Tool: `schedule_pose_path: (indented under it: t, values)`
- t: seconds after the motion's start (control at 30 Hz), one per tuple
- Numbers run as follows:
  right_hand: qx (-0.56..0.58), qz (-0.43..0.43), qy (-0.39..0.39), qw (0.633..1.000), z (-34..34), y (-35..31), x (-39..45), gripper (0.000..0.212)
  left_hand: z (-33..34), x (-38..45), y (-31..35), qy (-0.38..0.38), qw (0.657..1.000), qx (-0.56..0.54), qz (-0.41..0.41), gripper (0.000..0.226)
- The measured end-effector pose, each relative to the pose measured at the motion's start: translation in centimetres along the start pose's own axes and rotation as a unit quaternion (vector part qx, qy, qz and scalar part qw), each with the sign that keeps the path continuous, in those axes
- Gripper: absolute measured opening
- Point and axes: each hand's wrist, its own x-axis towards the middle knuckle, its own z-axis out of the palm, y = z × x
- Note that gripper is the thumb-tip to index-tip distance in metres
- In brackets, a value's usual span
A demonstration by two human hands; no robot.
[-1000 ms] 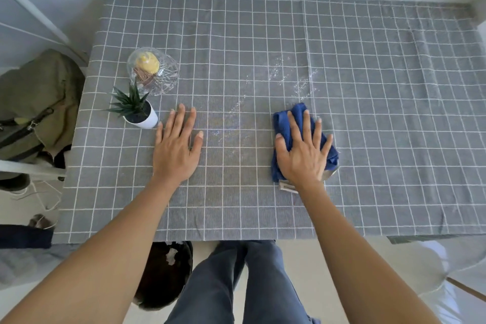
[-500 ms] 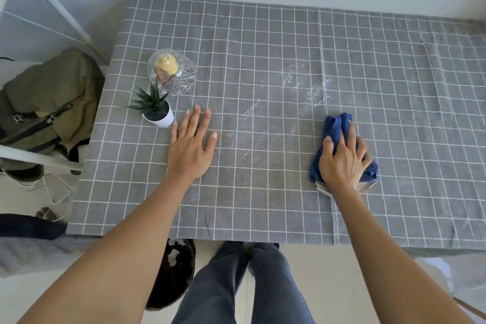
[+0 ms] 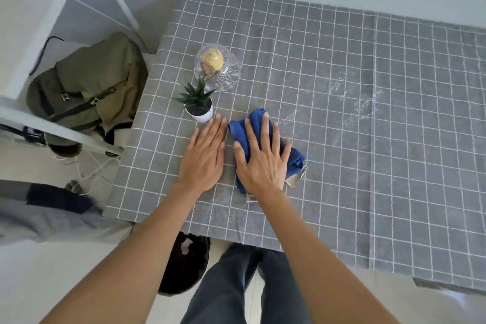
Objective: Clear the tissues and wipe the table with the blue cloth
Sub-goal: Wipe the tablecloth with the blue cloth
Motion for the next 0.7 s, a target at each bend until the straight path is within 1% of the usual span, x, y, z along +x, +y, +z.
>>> schedule_pose_path:
  t: [0.07, 0.2, 0.37, 0.47, 0.53, 0.6, 0.63, 0.7]
  values:
    - [-0.013, 0.001, -0.009, 1.0, 0.1, 0.4, 0.3, 0.061, 0.1, 0.0, 0.0, 0.0, 1.0, 0.005, -0.007, 0.054]
    - [-0.032, 0.003, -0.002, 0.999, -0.1, 0.9, 0.8, 0.06, 0.0, 0.0, 0.1, -0.007, 1.0, 0.0, -0.01, 0.054]
    - [-0.01, 0.116, 0.028, 0.993, -1.2, 3.7, 2.1, 0.058, -0.2, 0.0, 0.2, -0.014, 1.0, 0.011, -0.008, 0.056]
    - [-0.002, 0.141, 0.039, 0.989, -1.1, 3.1, 1.9, 0.058, -0.2, -0.1, 0.2, -0.015, 1.0, 0.013, -0.012, 0.056]
    - [0.003, 0.099, 0.034, 0.995, -0.7, 1.4, 1.0, 0.058, -0.3, -0.1, 0.3, -0.01, 1.0, 0.015, -0.011, 0.056]
    - [-0.004, 0.018, 0.016, 1.0, -0.1, 0.1, -0.2, 0.058, -0.3, 0.0, 0.3, -0.005, 1.0, 0.017, -0.009, 0.056]
    - [-0.008, -0.008, 0.008, 1.0, 0.1, 0.0, -0.6, 0.058, -0.3, -0.1, 0.3, -0.004, 1.0, 0.017, -0.009, 0.056]
    - [-0.013, -0.028, -0.003, 1.0, -0.1, 0.8, -0.5, 0.059, -0.3, -0.1, 0.3, -0.002, 1.0, 0.019, -0.011, 0.056]
